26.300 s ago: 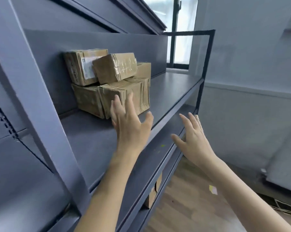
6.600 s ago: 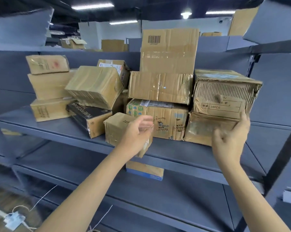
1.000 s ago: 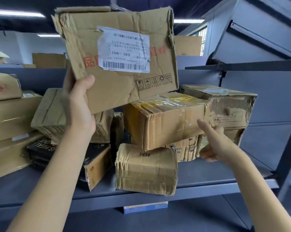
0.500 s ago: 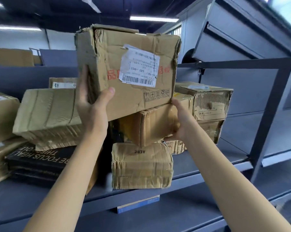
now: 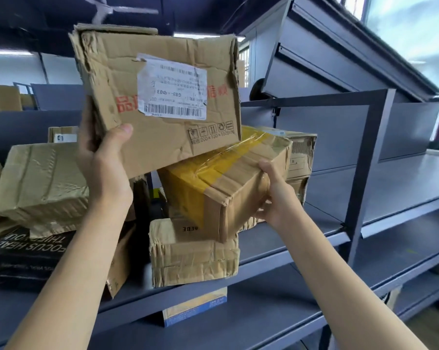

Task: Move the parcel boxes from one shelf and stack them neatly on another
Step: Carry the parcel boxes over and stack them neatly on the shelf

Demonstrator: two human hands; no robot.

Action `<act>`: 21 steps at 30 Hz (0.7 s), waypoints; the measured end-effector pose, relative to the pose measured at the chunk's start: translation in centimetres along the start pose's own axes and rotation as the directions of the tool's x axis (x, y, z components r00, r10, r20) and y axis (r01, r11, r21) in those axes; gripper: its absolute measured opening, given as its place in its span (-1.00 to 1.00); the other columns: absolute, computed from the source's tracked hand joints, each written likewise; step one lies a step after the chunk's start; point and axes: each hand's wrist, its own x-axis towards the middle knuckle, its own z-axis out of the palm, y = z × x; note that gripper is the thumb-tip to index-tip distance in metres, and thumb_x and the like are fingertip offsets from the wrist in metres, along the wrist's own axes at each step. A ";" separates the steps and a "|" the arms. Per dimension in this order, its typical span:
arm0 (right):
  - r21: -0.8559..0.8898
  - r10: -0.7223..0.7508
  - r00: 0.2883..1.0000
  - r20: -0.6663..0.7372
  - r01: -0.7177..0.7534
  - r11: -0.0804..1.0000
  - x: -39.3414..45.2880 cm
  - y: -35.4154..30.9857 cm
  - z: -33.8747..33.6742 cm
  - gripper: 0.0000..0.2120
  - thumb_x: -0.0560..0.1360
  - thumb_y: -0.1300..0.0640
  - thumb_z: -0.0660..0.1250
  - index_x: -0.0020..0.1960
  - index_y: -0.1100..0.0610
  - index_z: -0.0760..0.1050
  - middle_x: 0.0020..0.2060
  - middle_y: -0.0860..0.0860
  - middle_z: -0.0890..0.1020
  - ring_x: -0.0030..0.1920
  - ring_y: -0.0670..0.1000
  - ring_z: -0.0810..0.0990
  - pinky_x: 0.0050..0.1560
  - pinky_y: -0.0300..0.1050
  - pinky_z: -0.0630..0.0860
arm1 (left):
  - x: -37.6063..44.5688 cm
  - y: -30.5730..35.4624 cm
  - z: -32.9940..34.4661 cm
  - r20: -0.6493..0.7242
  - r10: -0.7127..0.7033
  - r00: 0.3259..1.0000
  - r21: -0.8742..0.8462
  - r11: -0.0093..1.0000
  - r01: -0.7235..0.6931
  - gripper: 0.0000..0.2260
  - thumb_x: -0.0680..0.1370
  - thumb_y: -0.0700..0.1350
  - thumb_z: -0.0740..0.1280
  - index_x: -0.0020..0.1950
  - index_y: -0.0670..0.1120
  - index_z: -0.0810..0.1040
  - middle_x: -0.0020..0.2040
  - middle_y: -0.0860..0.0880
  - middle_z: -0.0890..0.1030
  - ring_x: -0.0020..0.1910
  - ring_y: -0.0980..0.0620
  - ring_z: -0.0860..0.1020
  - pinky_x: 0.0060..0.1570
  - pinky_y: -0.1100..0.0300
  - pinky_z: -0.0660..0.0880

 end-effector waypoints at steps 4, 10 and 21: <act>0.013 -0.044 0.999 0.007 0.044 0.999 -1.7 -1.3 -3.6 -0.33 0.29 -0.12 0.45 0.29 0.18 0.40 0.09 0.14 0.60 0.02 0.14 0.57 -0.12 0.02 0.51 | -1.0 1.3 1.4 0.022 -0.027 0.999 -0.042 0.999 0.028 -0.45 0.36 -0.18 0.32 0.37 -0.19 0.41 0.22 -0.19 0.56 0.14 -0.10 0.54 0.10 -0.01 0.47; 0.002 -0.173 0.985 0.016 0.173 0.985 -5.7 -4.7 -12.3 -0.40 0.34 -0.09 0.38 0.30 0.13 0.38 -0.04 0.06 0.57 -0.07 0.09 0.59 -0.25 -0.06 0.50 | -5.0 2.0 5.9 0.053 -0.033 0.998 -0.105 0.994 0.038 -0.74 0.39 -0.20 0.28 0.01 0.04 0.60 -0.06 0.04 0.64 -0.01 0.00 0.58 -0.04 0.10 0.50; 0.180 -0.363 0.881 -0.304 0.427 0.886 -16.9 -10.6 -36.8 -0.79 0.57 0.10 0.11 0.04 0.11 0.51 -0.33 -0.04 0.68 -0.29 -0.06 0.68 -0.39 -0.18 0.59 | -19.9 -0.9 18.8 0.313 -0.421 0.851 -0.063 0.885 0.461 -0.63 0.33 -0.10 0.30 0.14 0.01 0.56 -0.07 0.03 0.64 -0.07 0.01 0.59 -0.19 0.17 0.52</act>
